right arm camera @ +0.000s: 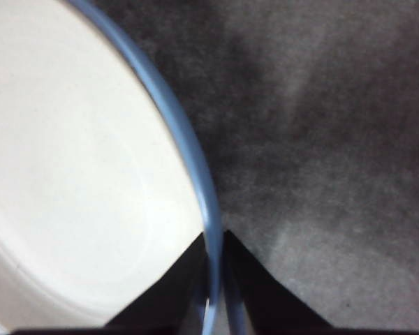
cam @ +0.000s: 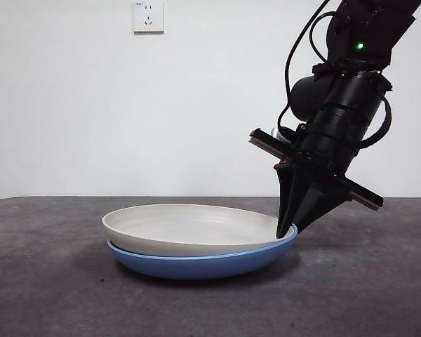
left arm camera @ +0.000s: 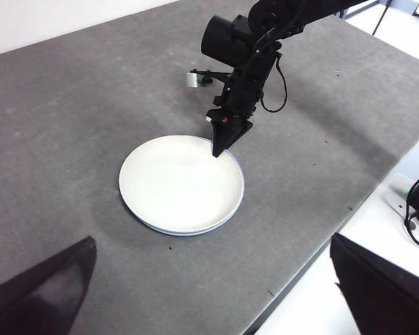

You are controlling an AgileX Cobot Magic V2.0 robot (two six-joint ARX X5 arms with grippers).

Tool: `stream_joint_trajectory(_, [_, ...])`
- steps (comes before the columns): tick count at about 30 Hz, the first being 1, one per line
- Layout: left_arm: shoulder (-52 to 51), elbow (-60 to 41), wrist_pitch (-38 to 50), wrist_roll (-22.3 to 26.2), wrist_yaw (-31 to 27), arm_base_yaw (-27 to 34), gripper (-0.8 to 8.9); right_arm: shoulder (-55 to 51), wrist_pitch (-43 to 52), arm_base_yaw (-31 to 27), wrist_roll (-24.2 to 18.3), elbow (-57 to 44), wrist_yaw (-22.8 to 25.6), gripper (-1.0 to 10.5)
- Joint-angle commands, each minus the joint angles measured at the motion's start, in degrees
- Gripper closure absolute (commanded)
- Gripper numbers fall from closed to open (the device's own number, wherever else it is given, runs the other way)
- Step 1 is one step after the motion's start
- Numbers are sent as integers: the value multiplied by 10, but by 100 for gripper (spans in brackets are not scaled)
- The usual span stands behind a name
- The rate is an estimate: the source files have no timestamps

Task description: Pick up the white plate, put it on the blue plate, put it on desk

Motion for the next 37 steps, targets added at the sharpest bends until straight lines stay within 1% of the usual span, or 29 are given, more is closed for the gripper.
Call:
stream_joint_trajectory(1, [3,6,7,5,-2,-4,184,7,-3,1,-7,12,4,917])
stream_joint_trajectory(2, [3,6,7,5,-2,-4,184,7,-3,1,-7,12,5,880])
stream_joint_trajectory(6, [3,6,6,5,-2,-4,184,2,-12,-3,-7,14,14,643])
stream_joint_trajectory(9, [3,6,6,5,-1,-4,184,-11,-33,-9,-14,21,33,512])
stream_joint_trajectory(13, [3,6,6,5,-1,-4,184,-56,-64,-16,-28,37,68,442])
stream_joint_trajectory(18, [3,6,6,5,-1,-4,184,-148,-124,-18,-54,62,116,334])
stream_joint_trajectory(21, [3,6,6,5,-1,-4,184,-217,-149,-18,-58,64,129,329])
stream_joint_trajectory(29, [3,6,6,5,-1,-4,184,-411,-219,-17,-73,64,129,329])
stream_joint_trajectory(33, [3,6,7,5,-1,-4,184,-505,-259,-17,-95,64,129,329])
stream_joint_trajectory(37, [3,6,7,5,-1,-4,184,-577,-295,-17,-113,64,129,329])
